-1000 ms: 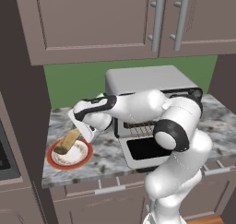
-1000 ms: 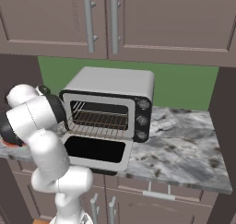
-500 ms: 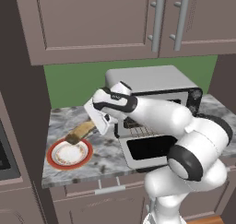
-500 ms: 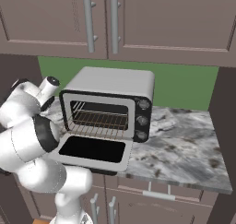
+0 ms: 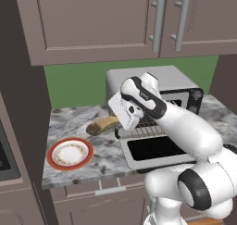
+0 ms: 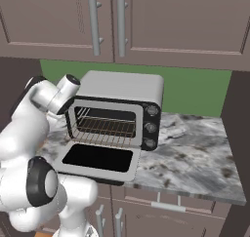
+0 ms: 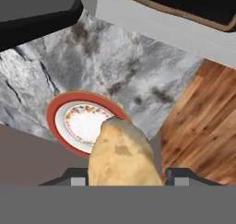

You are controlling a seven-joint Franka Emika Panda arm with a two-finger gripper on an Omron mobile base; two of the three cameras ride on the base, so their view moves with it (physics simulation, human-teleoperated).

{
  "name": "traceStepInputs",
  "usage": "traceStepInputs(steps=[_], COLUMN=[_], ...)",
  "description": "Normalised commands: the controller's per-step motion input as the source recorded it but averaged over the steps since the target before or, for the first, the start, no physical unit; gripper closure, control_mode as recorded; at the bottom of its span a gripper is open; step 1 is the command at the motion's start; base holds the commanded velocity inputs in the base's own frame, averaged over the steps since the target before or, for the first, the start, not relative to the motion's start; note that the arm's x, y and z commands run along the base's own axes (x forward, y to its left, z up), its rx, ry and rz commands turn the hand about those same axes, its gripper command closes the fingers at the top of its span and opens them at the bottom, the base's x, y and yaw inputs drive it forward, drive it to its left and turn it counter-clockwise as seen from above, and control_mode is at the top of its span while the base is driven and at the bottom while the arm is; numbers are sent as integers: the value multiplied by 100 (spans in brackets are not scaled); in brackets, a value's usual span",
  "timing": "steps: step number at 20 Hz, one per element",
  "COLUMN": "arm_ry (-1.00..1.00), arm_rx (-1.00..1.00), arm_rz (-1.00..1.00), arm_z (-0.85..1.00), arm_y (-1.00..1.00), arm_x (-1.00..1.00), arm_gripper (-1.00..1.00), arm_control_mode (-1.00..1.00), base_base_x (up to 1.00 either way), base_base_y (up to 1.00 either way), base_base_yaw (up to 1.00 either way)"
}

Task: Pull the toaster oven rack outwards. Pick up the baguette from the plate and place it on the toaster oven rack. Close the toaster oven door fully and set the temperature to the lowest setting.

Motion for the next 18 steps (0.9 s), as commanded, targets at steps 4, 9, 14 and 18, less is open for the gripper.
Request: traceStepInputs(steps=[4,9,14,18], arm_ry=[11,11,13,13], arm_rx=[0,0,-1,-1], arm_rz=[-14,-17,-19,-19], arm_z=[13,14,14,7], arm_y=[-90,-93,-90,-79], arm_x=[-45,-14,2,6], arm_gripper=[100,100,100,100], arm_control_mode=[-100,-100,-100,-100], base_base_x=[0,0,0,0], base_base_y=[0,0,0,0], base_base_yaw=[0,0,0,0])
